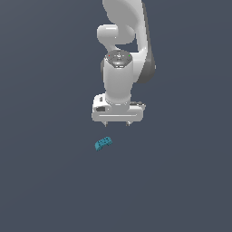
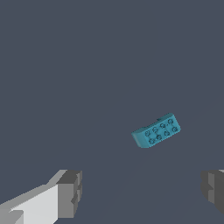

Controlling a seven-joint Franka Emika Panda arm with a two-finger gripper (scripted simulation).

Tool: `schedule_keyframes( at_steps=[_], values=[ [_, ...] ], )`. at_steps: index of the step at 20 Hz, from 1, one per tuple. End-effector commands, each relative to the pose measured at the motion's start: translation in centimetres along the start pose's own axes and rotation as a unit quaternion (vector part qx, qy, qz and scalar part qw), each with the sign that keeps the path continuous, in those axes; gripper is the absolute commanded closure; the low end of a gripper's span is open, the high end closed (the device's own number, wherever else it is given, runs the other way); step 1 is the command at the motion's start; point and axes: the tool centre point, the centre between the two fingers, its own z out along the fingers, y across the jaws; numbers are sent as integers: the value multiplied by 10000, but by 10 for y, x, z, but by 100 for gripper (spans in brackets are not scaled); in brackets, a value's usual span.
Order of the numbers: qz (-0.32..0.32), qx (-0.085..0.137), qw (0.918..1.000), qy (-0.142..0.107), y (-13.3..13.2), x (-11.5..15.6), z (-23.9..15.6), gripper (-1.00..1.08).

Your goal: Pick up the object and move it to a goal position.

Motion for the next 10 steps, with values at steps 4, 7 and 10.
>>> schedule_keyframes(
  at_steps=[4, 7, 10],
  values=[
    [1, 2, 10000, 14, 2, 1, -2, -92],
    [-3, 6, 10000, 49, 8, 2, -8, -92],
    [-22, 8, 10000, 72, 11, 3, -11, -92]
  ],
)
